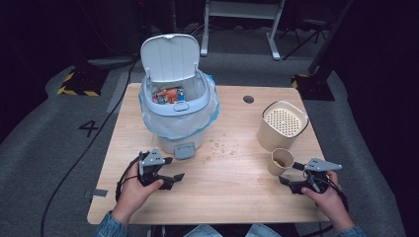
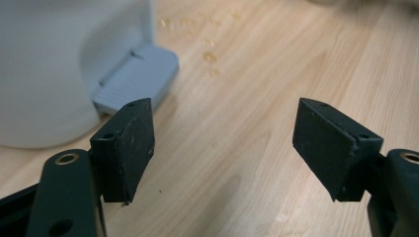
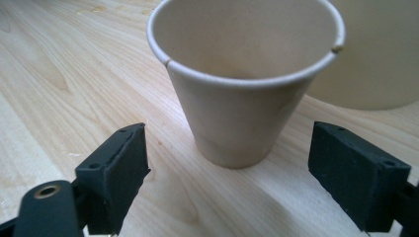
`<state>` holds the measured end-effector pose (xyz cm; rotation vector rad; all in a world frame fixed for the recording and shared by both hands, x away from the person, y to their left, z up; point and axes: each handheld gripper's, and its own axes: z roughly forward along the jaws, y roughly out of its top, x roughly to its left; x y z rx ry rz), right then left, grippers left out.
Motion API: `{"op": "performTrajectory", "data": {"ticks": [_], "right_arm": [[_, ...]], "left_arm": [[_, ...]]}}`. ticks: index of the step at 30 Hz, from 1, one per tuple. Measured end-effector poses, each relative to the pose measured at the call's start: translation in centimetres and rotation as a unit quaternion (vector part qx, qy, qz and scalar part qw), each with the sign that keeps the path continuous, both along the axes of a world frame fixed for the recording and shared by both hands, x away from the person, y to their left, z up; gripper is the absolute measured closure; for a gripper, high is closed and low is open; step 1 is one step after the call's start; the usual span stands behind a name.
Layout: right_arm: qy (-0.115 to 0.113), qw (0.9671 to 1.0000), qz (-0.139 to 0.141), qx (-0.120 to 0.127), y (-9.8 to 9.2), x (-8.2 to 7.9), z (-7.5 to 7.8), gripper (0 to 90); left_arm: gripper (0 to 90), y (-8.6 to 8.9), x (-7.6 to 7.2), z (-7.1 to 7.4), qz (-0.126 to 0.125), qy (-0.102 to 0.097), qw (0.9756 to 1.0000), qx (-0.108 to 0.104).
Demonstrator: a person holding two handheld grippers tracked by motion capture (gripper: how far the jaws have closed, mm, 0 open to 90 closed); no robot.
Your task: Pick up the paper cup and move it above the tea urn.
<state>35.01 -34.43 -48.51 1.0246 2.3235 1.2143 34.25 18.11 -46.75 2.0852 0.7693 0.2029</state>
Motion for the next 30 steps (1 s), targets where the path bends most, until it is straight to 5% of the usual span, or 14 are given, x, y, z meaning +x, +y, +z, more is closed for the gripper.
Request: {"op": "performTrajectory", "data": {"ticks": [14, 18, 25, 30], "right_arm": [[-0.013, 0.9993, -0.022, 0.026, 1.9, 1.9, -0.5, 20.0], [-0.018, 0.9990, -0.027, 0.030, 2.1, 2.2, -0.6, 27.0], [-0.023, 0.9993, -0.020, 0.020, 2.1, 2.3, -0.5, 29.3], [-0.028, 0.9995, -0.012, 0.010, 1.9, 2.2, 0.1, 29.8]], "left_arm": [[23.7, -0.3, 0.6, -2.7, 0.024, 0.033, 0.9953, 0.088], [22.5, -0.1, 0.8, -3.1, 0.029, 0.029, 0.9951, 0.090], [19.0, -0.2, 0.7, -3.6, 0.026, 0.004, 0.9953, 0.093], [18.3, -0.2, 0.7, -3.7, 0.027, 0.004, 0.9952, 0.094]]}}
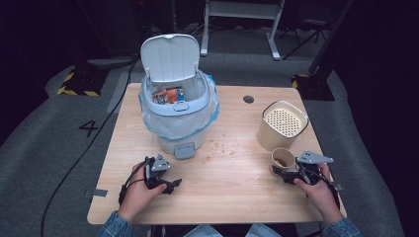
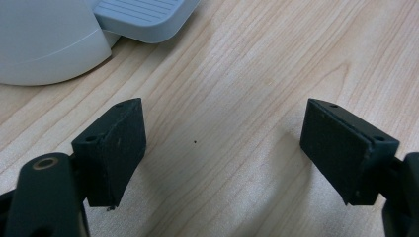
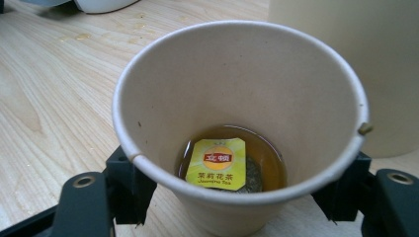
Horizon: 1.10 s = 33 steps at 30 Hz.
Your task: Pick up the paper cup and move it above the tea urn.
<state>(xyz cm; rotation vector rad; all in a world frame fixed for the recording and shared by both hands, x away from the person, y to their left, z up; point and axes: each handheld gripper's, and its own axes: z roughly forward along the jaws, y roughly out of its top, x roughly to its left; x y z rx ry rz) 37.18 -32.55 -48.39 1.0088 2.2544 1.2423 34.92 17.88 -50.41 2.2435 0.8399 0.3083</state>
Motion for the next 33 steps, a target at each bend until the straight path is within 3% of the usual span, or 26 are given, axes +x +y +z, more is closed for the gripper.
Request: {"op": "performTrajectory", "data": {"ticks": [10, 20, 28, 33], "right_arm": [[0.001, 0.9998, 0.020, 0.005, -0.5, -0.2, 2.5, 30.1], [-0.004, 0.9992, 0.032, 0.022, -1.5, 0.2, 6.1, 30.3], [-0.011, 0.9995, 0.031, 0.000, -2.1, 0.8, 9.0, 30.4], [-0.019, 0.9994, 0.031, -0.001, -2.4, 1.2, 10.9, 30.5]], "left_arm": [[18.0, 0.0, 0.0, 0.0, 0.001, 0.000, 1.0000, 0.000], [17.9, 0.0, 0.0, 0.0, 0.001, 0.000, 1.0000, 0.000], [16.3, -0.1, 0.2, 0.0, -0.002, 0.000, 1.0000, 0.002], [16.3, -0.1, 0.2, 0.0, -0.002, 0.000, 1.0000, 0.002]]}}
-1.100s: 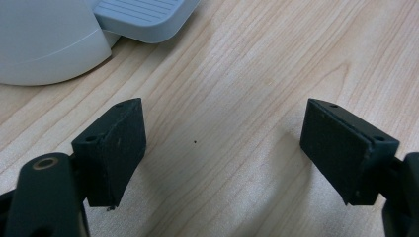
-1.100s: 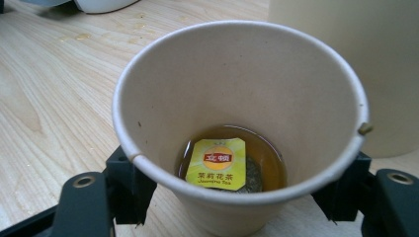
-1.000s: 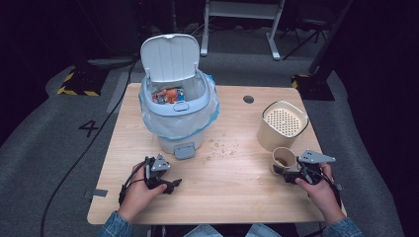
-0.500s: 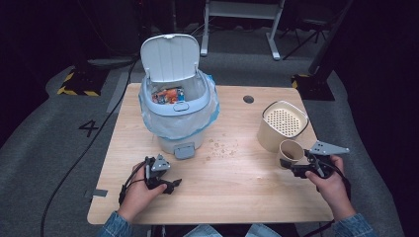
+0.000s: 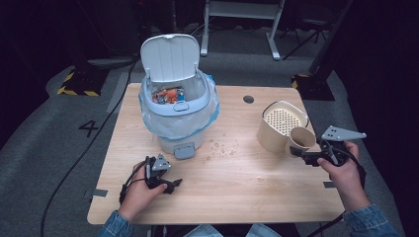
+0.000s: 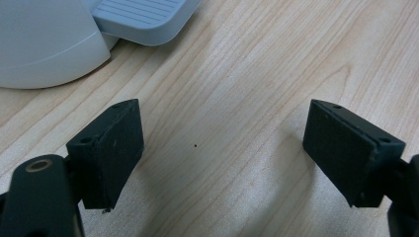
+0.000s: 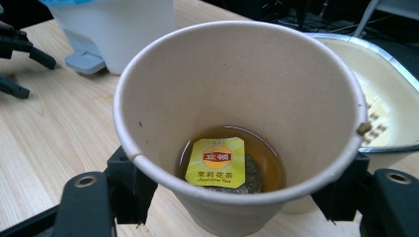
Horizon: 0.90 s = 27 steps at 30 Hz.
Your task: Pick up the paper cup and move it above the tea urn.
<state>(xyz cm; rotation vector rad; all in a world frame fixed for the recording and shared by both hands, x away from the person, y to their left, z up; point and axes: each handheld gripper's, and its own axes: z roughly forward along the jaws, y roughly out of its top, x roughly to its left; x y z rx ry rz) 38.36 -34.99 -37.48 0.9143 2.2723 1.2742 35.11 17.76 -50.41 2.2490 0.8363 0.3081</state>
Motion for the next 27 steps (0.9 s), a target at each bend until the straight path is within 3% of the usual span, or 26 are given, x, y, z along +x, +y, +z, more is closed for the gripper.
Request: {"op": "performTrajectory", "data": {"ticks": [10, 15, 27], "right_arm": [[-0.017, 0.9996, -0.014, -0.018, -0.3, 1.7, 3.4, 30.5], [-0.016, 0.9997, -0.017, -0.011, -0.2, 2.6, 4.2, 30.4], [-0.016, 0.9992, -0.032, -0.020, 0.5, 6.2, 5.9, 30.4]], "left_arm": [[15.9, 0.0, 0.1, 0.0, -0.003, 0.001, 1.0000, 0.000], [15.8, 0.0, 0.1, 0.0, -0.003, 0.001, 1.0000, 0.000], [15.9, 0.0, 0.1, 0.0, -0.002, 0.000, 1.0000, 0.000]]}}
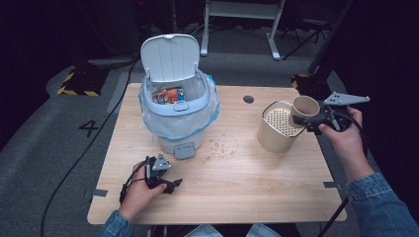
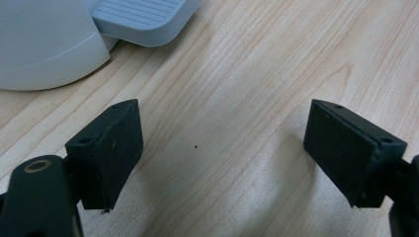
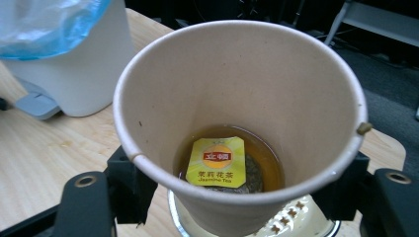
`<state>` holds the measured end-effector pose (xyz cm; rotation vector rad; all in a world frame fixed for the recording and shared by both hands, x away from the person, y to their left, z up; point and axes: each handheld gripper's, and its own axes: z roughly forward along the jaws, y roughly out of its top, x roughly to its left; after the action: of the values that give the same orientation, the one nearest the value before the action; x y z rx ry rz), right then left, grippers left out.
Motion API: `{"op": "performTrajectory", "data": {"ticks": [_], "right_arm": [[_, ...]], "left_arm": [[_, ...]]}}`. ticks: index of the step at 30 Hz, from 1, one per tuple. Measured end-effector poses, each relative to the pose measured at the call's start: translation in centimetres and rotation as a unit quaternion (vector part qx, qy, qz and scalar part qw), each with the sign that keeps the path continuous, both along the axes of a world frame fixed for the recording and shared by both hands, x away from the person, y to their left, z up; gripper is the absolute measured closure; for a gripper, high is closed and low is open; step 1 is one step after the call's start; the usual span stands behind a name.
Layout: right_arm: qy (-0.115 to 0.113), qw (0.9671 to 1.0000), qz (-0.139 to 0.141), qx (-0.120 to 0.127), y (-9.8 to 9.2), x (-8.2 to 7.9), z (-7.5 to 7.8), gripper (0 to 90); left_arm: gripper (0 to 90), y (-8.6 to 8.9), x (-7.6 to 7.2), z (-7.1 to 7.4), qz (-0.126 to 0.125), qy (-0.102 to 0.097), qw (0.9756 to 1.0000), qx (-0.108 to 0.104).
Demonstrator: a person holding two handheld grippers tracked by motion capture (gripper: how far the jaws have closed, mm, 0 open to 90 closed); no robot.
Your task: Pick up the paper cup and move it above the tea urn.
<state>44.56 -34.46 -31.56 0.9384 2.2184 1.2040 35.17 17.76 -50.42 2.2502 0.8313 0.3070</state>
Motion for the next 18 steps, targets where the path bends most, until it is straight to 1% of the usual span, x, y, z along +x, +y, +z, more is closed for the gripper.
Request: {"op": "performTrajectory", "data": {"ticks": [6, 7, 8, 9, 11, 16, 18], "right_arm": [[0.001, 0.9998, -0.014, -0.015, 0.0, 2.1, -0.4, 30.5], [0.001, 0.9997, -0.017, -0.019, 0.0, 2.4, -0.5, 30.5], [-0.005, 0.9995, -0.014, -0.029, 0.1, 3.0, -0.8, 30.5], [-0.005, 0.9995, -0.014, -0.029, 0.1, 3.0, -0.8, 30.5], [-0.007, 0.9994, -0.013, -0.032, 0.1, 3.6, -1.1, 30.5], [0.005, 0.9988, -0.019, -0.044, 0.2, 4.8, -2.0, 30.5], [0.006, 0.9988, -0.020, -0.044, 0.2, 4.9, -2.1, 30.5]], "left_arm": [[15.9, 0.0, 0.0, 0.0, 0.000, 0.001, 1.0000, 0.000], [15.9, 0.0, 0.0, 0.0, 0.000, 0.001, 1.0000, -0.001], [15.8, 0.0, 0.0, 0.0, 0.000, 0.001, 1.0000, 0.000], [15.8, 0.0, 0.0, 0.0, 0.000, 0.001, 1.0000, 0.000], [15.6, 0.0, 0.1, 0.0, -0.002, 0.002, 1.0000, 0.000], [15.4, 0.0, 0.1, 0.0, -0.002, 0.001, 1.0000, 0.000], [15.4, 0.0, 0.1, 0.0, -0.002, 0.001, 1.0000, 0.001]]}}
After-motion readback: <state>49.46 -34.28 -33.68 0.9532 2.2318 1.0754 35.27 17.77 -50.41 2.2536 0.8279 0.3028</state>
